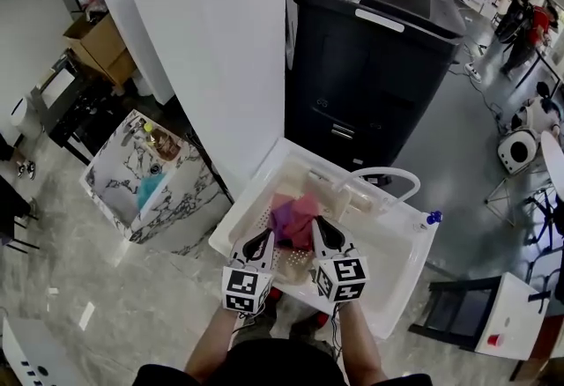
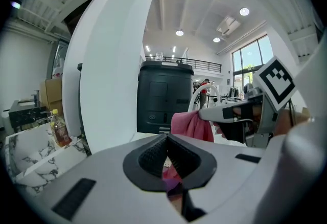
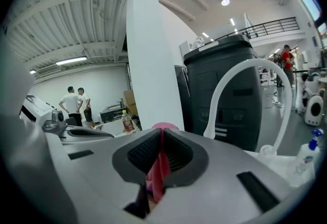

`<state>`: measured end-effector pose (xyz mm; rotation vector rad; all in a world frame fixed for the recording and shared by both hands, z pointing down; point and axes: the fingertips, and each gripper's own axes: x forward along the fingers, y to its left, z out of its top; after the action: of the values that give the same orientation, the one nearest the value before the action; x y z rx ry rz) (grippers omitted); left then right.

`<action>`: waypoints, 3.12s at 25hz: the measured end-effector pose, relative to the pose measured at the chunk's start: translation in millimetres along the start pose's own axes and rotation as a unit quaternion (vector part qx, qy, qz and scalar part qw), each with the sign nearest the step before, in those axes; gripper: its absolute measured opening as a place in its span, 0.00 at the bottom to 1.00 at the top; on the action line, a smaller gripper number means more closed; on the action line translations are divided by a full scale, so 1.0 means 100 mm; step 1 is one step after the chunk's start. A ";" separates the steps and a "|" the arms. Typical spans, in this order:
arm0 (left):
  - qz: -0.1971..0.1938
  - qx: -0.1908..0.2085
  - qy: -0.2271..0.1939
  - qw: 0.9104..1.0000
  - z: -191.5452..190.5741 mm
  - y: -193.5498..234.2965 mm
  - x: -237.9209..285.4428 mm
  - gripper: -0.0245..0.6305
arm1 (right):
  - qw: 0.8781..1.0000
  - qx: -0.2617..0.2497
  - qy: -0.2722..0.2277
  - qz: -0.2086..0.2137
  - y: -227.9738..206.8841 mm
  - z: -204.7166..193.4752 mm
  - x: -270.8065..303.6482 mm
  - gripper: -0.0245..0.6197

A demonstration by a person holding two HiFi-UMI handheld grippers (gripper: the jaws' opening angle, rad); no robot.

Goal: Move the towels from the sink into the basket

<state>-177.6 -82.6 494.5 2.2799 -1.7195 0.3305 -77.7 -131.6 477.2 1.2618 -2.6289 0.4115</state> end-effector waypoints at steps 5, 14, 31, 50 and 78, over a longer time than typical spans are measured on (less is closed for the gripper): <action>-0.003 -0.008 0.013 1.000 -0.15 0.02 0.03 0.04 | 1.000 0.003 0.027 -0.002 -0.02 -0.26 0.09 0.10; -0.003 -0.019 0.027 0.999 -0.35 0.06 0.03 0.04 | 0.998 -0.001 0.067 -0.005 -0.04 -0.64 0.17 0.10; -0.004 -0.024 0.032 0.999 -0.45 0.05 0.02 0.04 | 0.998 -0.010 0.056 -0.019 -0.07 -0.73 0.06 0.35; -0.087 0.028 -0.005 0.996 0.10 -0.59 0.29 0.04 | 0.997 -0.029 0.009 -0.067 -0.49 -0.28 -0.50 0.26; -0.271 0.106 -0.058 0.955 0.74 -2.24 0.63 0.04 | 0.956 -0.017 -0.095 -0.276 -1.52 0.17 -2.12 0.10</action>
<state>56.6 -106.2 429.3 2.8546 -1.0702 0.2744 171.3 -72.9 423.6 2.0185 -2.2574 0.1522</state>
